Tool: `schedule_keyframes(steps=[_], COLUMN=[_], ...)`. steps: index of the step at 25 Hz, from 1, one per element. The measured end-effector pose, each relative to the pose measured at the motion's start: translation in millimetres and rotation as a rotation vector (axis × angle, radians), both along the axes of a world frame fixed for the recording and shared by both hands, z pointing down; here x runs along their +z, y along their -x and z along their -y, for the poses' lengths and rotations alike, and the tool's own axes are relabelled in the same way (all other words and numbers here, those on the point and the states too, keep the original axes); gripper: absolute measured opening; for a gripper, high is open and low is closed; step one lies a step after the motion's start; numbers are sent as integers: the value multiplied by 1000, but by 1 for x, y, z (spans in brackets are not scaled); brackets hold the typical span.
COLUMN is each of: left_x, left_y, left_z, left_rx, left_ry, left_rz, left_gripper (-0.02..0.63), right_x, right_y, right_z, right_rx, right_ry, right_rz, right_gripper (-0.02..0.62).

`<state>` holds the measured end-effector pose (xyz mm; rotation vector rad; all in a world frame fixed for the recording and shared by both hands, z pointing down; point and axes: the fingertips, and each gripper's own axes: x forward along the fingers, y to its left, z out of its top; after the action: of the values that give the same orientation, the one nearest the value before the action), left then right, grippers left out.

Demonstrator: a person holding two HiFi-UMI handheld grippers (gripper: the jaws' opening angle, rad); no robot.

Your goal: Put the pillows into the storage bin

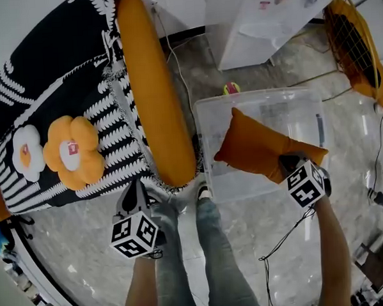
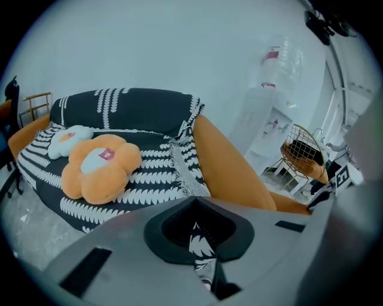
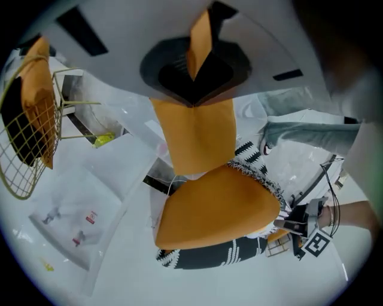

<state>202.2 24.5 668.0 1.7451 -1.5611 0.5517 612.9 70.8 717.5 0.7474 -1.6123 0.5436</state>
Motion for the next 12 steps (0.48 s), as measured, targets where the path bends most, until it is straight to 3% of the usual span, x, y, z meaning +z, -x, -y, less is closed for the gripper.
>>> schedule_keyframes(steps=[7,9,12], left_x=[-7,-8,-10], left_y=[6,8,11], left_z=[-1,2,5], left_rx=[3,3,-3], left_ry=[-1,-5,-9], left_rz=[20,24,15], left_gripper=[11,11,11], right_x=[6,4,-3], right_y=[-6,-6,-3], right_z=[-4,-5,-2], right_rx=[-12,5,25], right_ry=[-13,17,39], right_rz=[-28,-17,1], right_gripper=[18,147,170])
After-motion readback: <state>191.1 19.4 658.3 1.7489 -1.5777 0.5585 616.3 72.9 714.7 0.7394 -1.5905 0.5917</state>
